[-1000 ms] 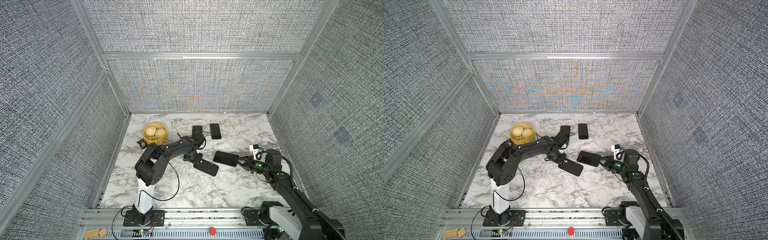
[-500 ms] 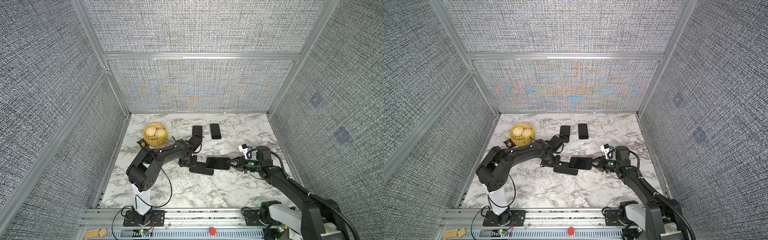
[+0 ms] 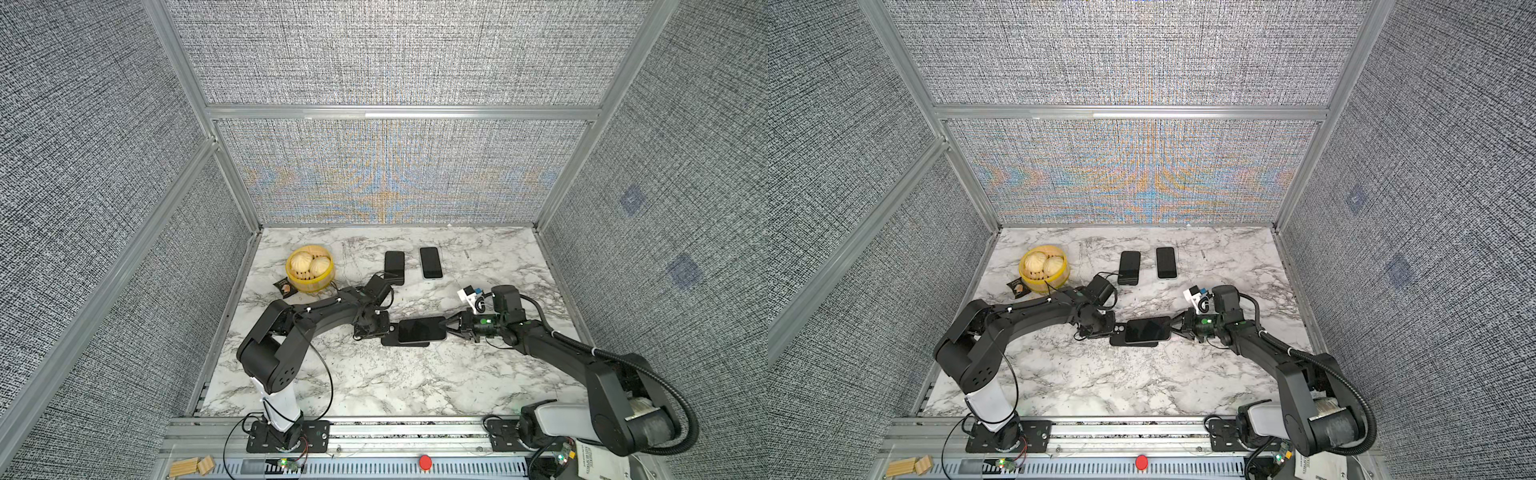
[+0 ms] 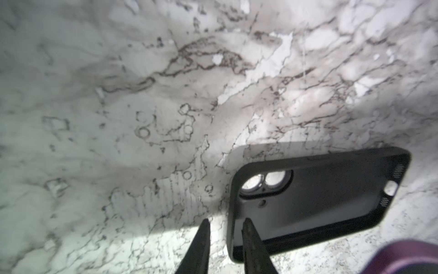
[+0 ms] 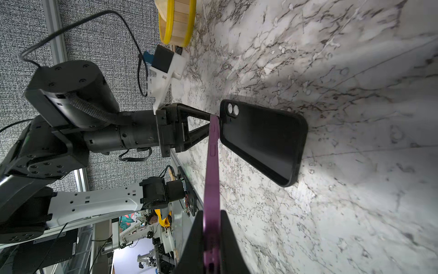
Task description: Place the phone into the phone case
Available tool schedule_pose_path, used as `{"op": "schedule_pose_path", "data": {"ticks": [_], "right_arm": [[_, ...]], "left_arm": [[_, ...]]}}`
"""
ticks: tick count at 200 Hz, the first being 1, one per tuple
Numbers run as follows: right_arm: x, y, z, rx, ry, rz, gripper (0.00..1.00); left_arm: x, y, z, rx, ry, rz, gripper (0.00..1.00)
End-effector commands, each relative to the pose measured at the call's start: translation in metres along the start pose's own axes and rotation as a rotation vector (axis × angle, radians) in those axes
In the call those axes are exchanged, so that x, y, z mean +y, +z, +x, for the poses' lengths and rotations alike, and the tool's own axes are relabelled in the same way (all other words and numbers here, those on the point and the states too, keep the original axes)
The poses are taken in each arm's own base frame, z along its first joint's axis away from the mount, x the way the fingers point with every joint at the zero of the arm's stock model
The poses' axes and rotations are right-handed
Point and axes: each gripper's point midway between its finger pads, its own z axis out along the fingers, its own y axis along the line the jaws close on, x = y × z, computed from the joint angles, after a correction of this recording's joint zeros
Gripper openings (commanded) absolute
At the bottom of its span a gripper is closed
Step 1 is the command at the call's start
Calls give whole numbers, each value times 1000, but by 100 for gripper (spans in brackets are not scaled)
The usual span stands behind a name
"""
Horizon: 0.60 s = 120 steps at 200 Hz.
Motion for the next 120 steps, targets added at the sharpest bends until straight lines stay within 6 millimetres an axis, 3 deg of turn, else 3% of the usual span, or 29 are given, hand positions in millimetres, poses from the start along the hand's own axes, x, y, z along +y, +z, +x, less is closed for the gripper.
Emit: {"op": "schedule_pose_path", "data": {"ticks": [1, 28, 60, 120], "right_arm": [[6, 3, 0, 33, -38, -31, 0], [3, 10, -1, 51, -28, -24, 0], [-1, 17, -3, 65, -14, -3, 0], [-10, 24, -6, 87, 8, 26, 0]], "left_arm": [[-9, -4, -4, -17, -20, 85, 30], [-14, -1, -6, -7, -57, 181, 35], [-14, 0, -10, -14, -101, 256, 49], [-11, -3, -15, -31, -128, 304, 50]]}}
